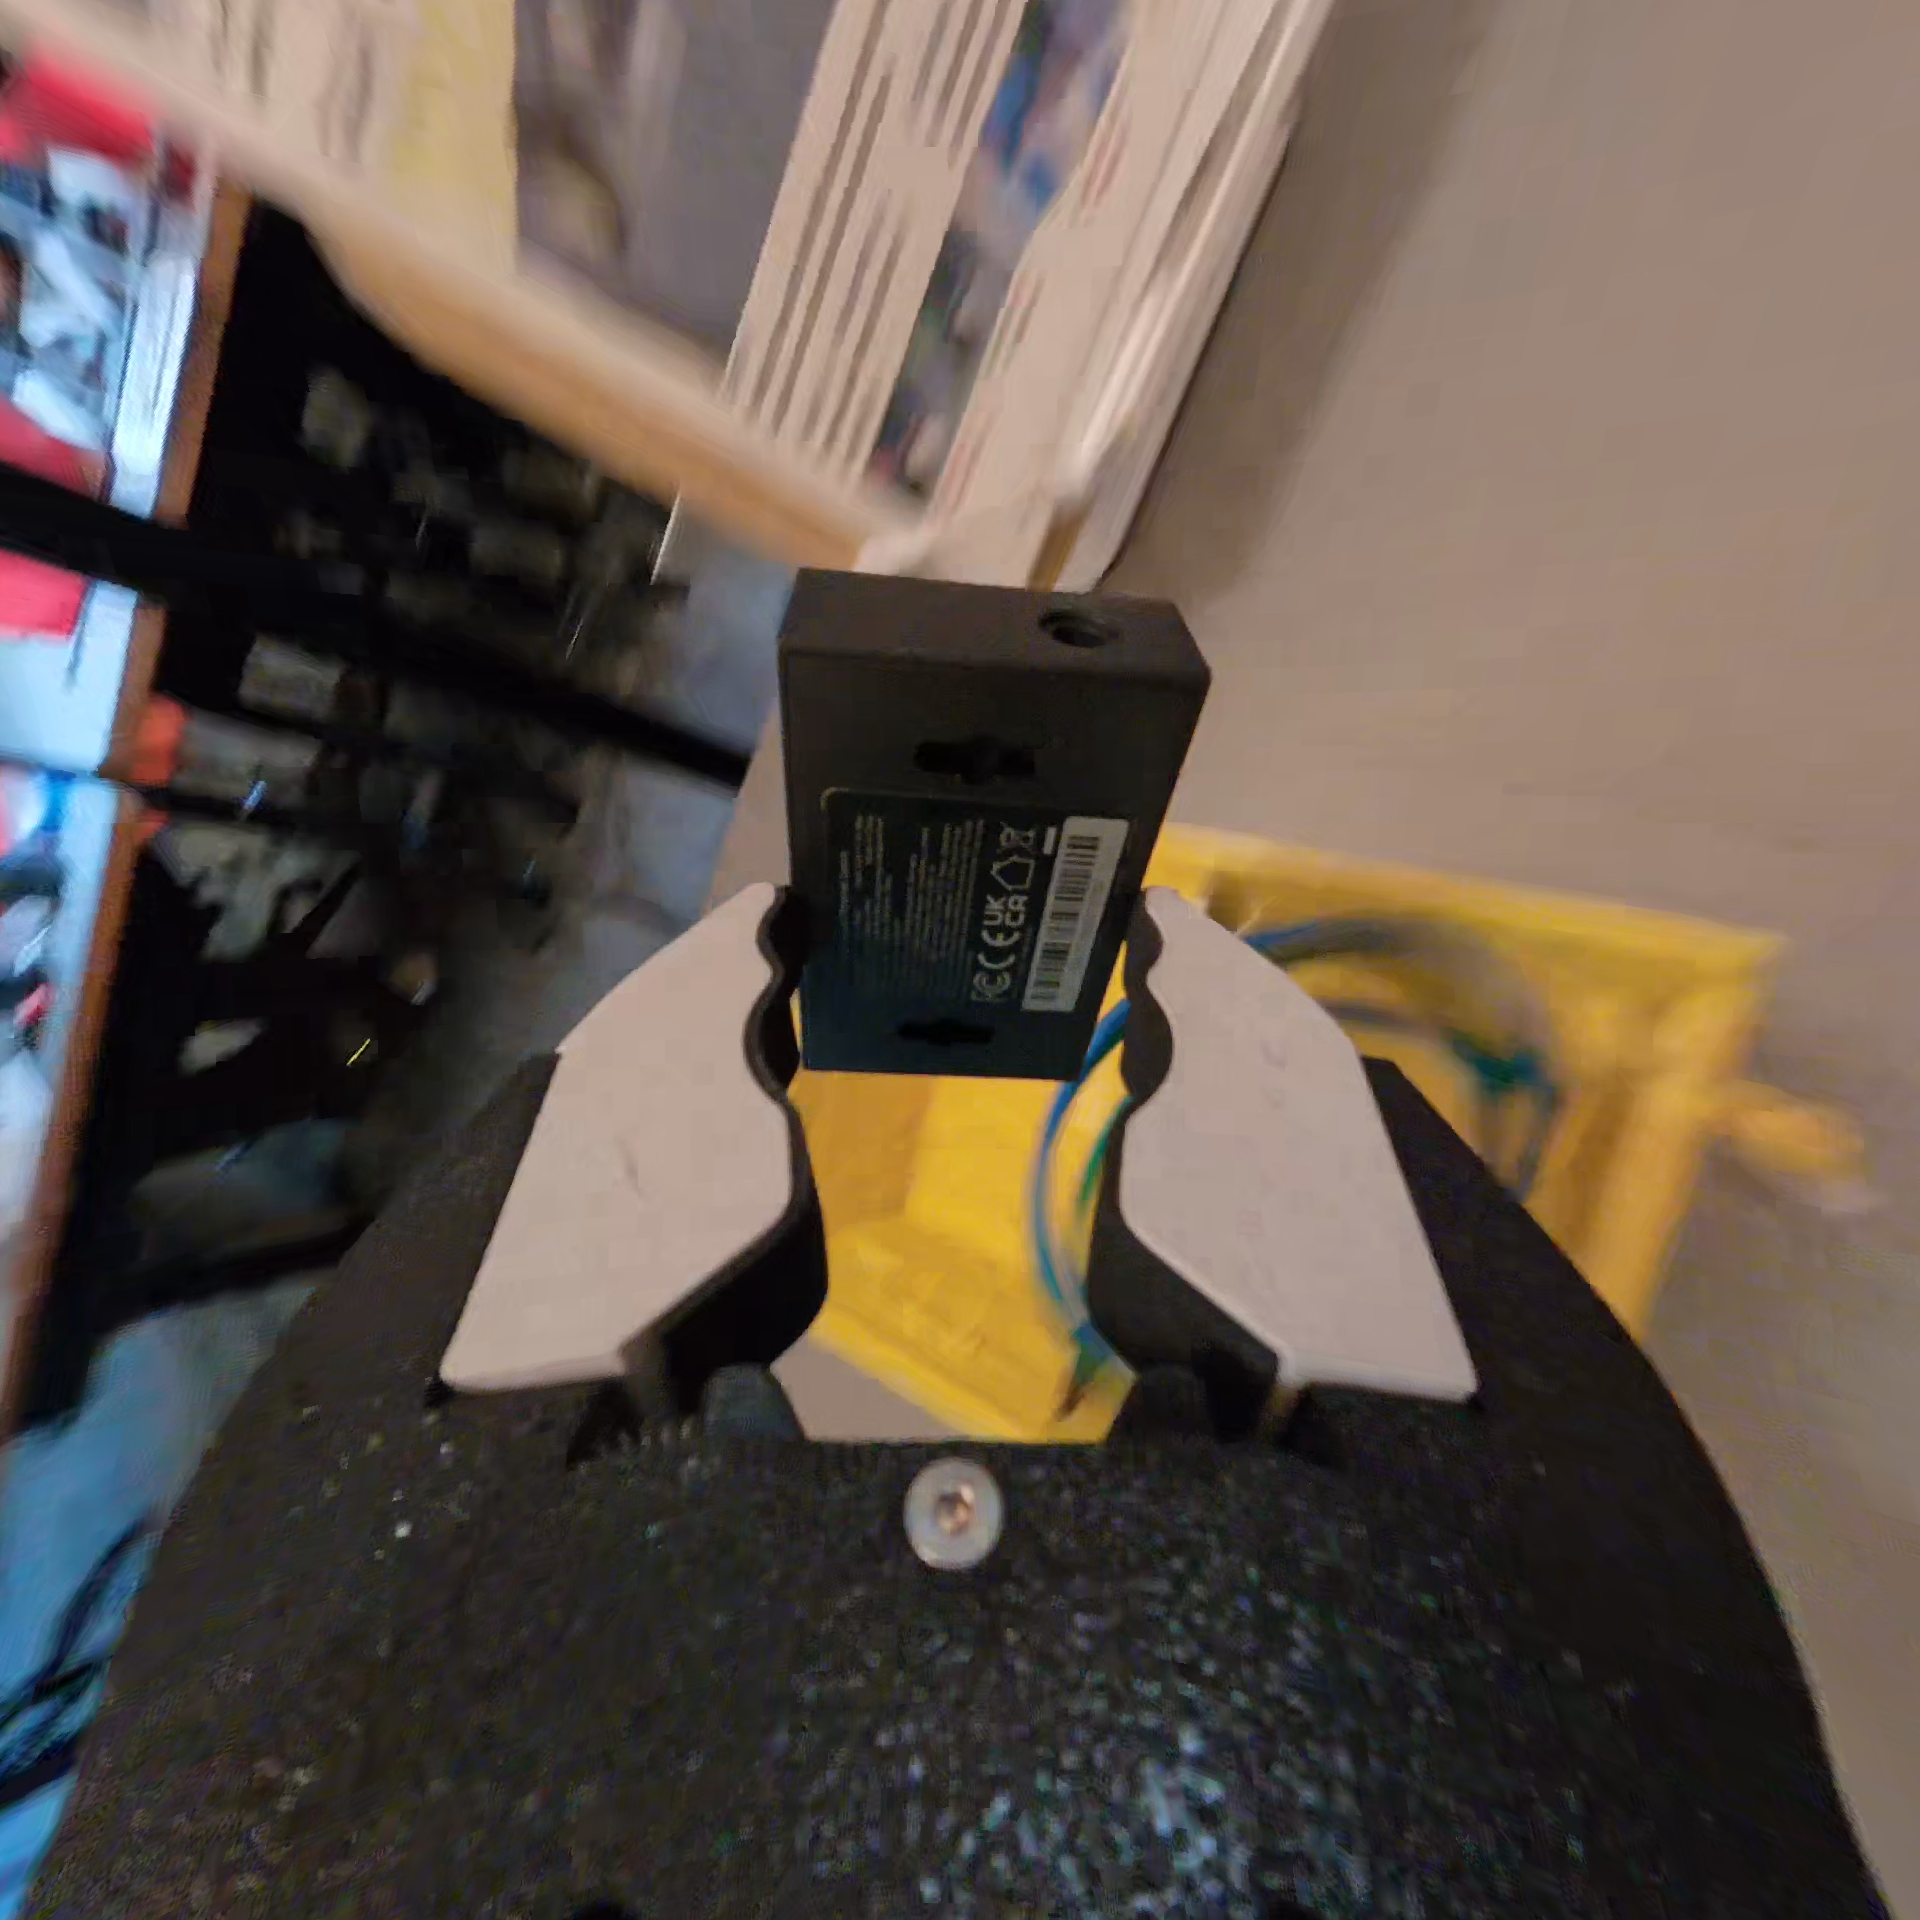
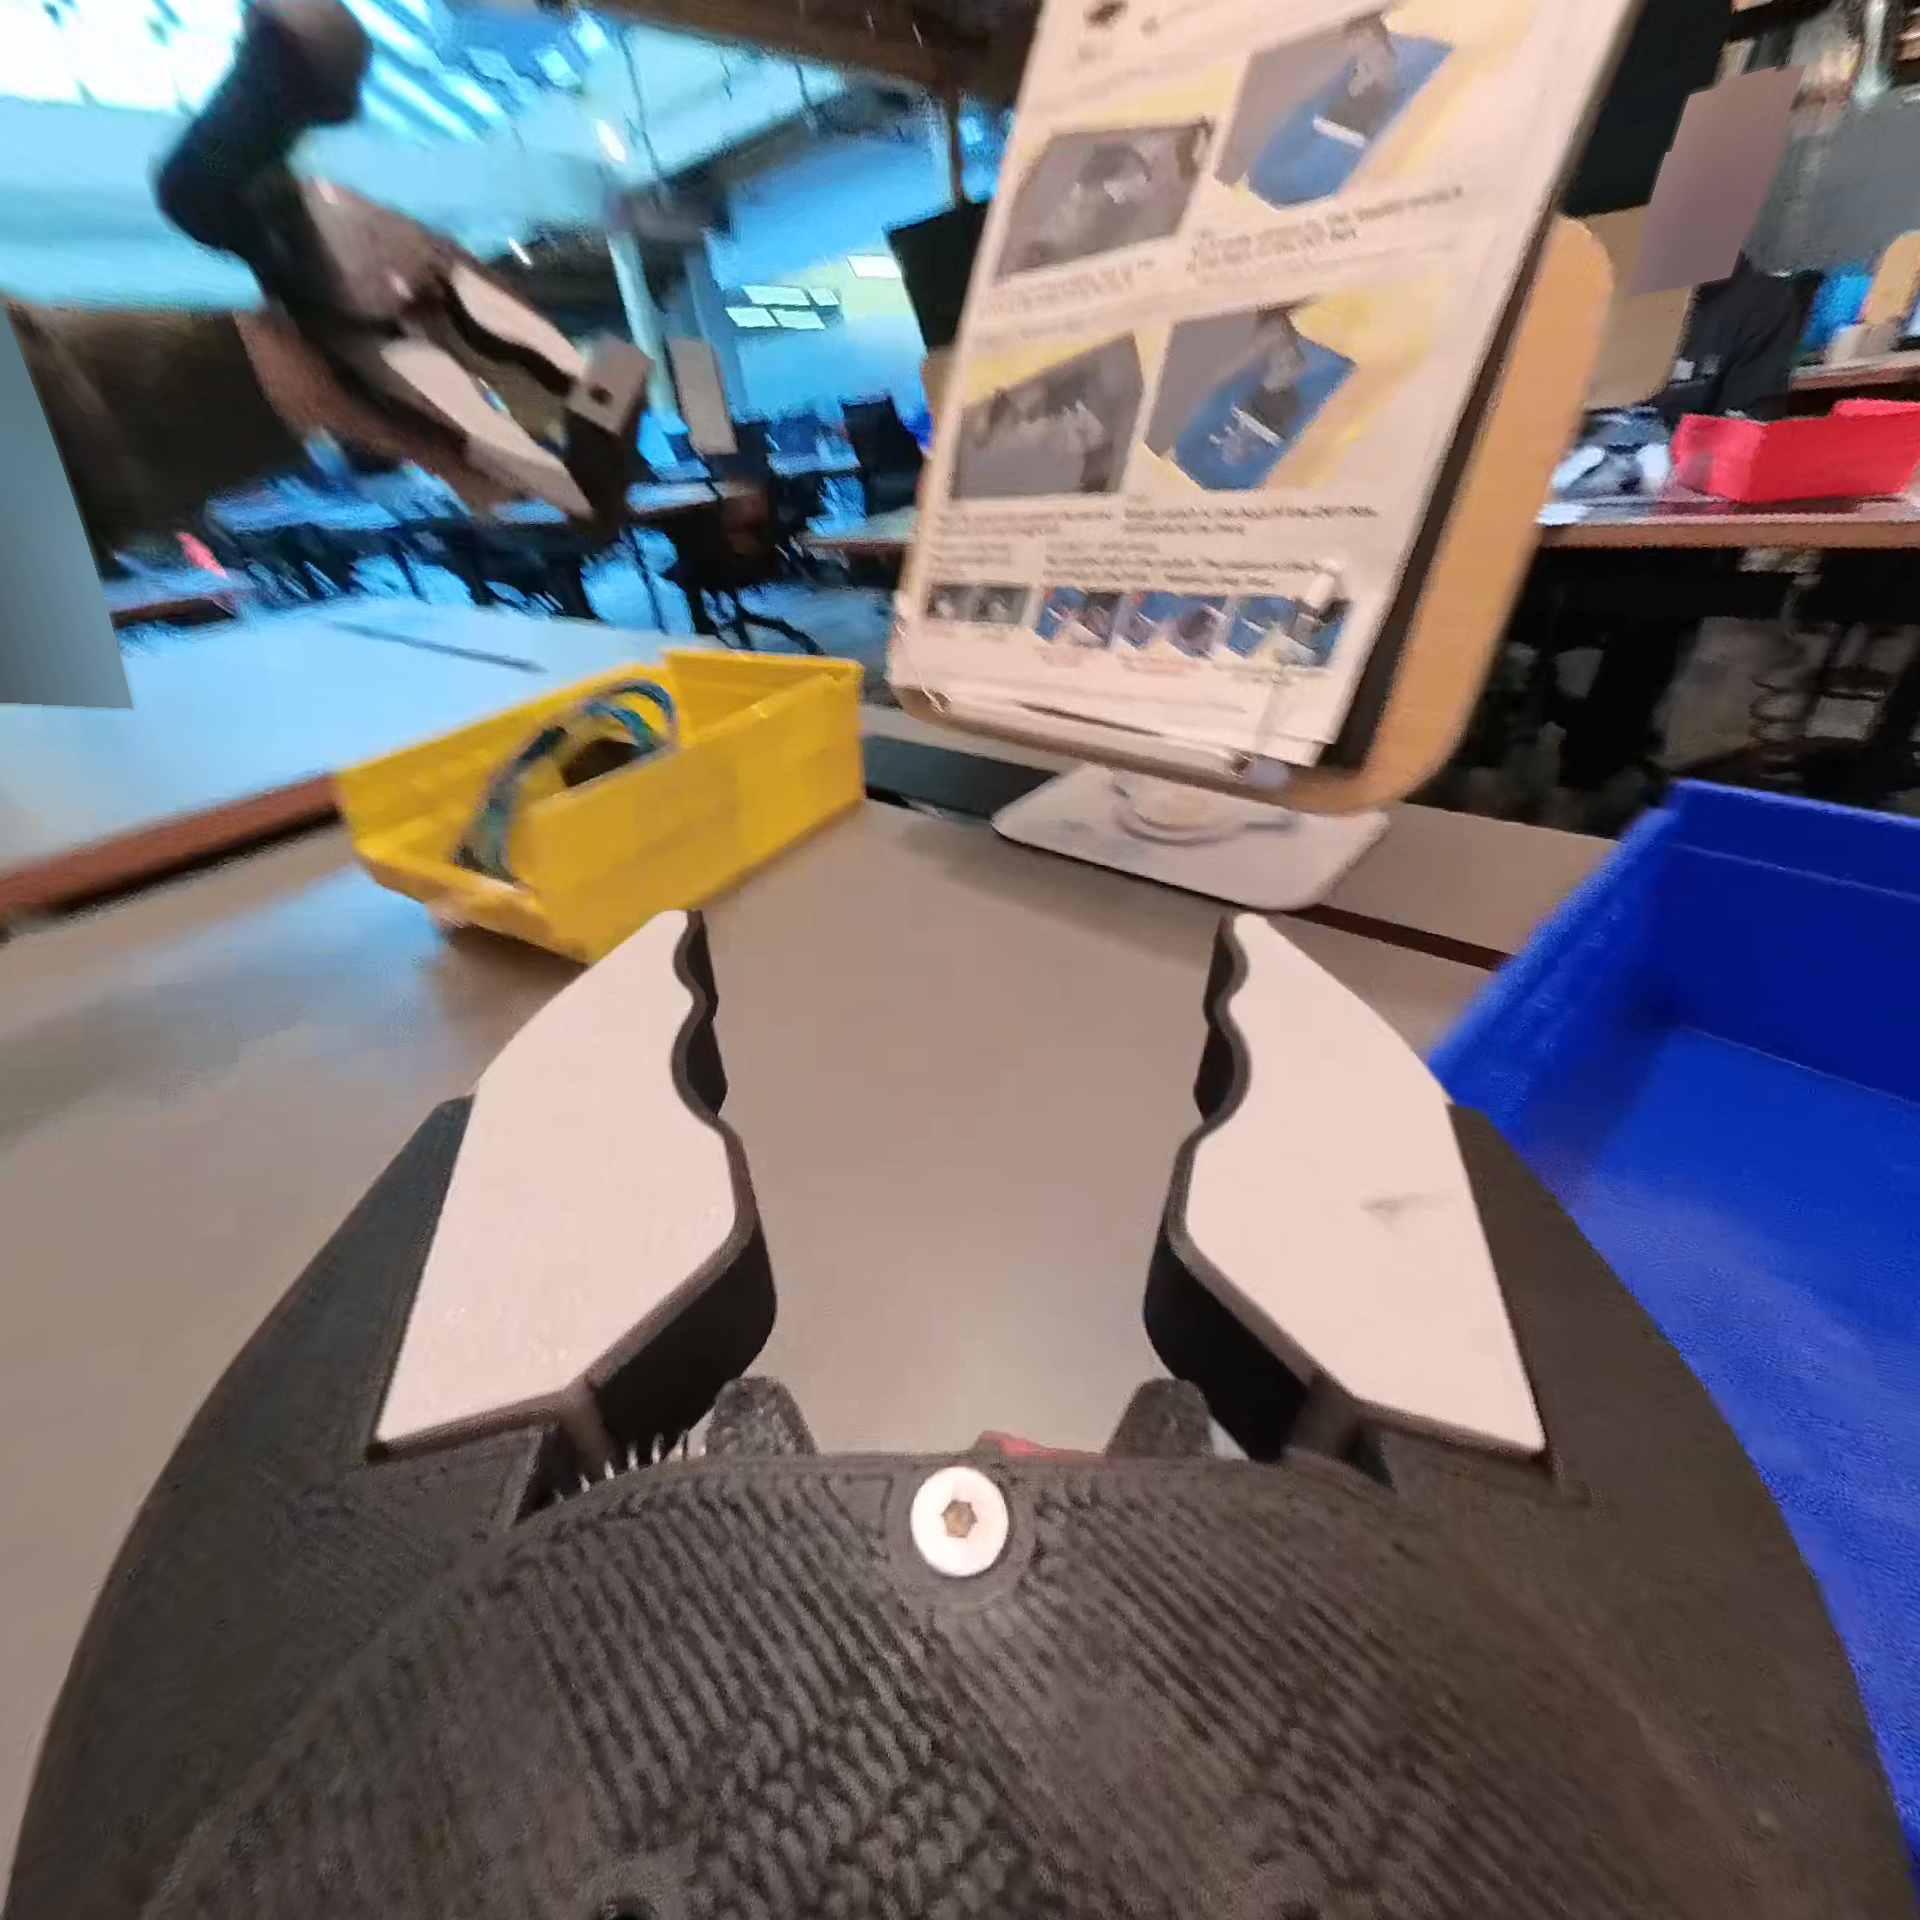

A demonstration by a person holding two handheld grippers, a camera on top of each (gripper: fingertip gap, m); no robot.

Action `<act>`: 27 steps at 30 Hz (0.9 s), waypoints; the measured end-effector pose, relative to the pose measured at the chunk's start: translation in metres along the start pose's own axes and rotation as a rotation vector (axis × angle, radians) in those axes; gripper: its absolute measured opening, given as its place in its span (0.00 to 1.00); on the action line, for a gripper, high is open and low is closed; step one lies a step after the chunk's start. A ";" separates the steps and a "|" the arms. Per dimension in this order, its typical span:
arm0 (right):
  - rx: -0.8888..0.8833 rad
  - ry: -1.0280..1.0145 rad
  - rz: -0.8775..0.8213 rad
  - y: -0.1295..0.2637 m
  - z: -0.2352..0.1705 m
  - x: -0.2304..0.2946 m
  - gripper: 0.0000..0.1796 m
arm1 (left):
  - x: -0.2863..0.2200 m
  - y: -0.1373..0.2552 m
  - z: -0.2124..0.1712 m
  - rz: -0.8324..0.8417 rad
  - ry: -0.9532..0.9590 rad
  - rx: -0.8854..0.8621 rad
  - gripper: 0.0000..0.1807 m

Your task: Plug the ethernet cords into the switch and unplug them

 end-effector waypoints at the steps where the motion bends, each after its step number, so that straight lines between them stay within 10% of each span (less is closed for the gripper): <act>1: -0.030 -0.049 0.036 -0.006 0.000 0.008 0.50 | -0.022 0.003 0.013 -0.038 0.055 -0.111 0.33; 15: 0.021 -0.396 0.483 -0.053 -0.039 0.106 0.51 | -0.272 -0.036 0.030 -0.482 0.641 -1.247 0.33; 24: 0.034 -0.839 0.799 -0.060 -0.056 0.119 0.41 | -0.298 -0.036 0.026 -0.368 0.506 -1.206 0.33; 27: 0.040 -0.662 0.602 -0.055 -0.046 0.100 0.43 | -0.295 -0.036 0.019 -0.210 0.457 -0.954 0.33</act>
Point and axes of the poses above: each gripper's, where its closed fingertips meet, y back along the fingers, z out of its top, x = y × z across the jaws, the point moved 10 cm from there along y, back along the fingers, and after that the axes turned 8 degrees about -x, right-handed, at the moved point
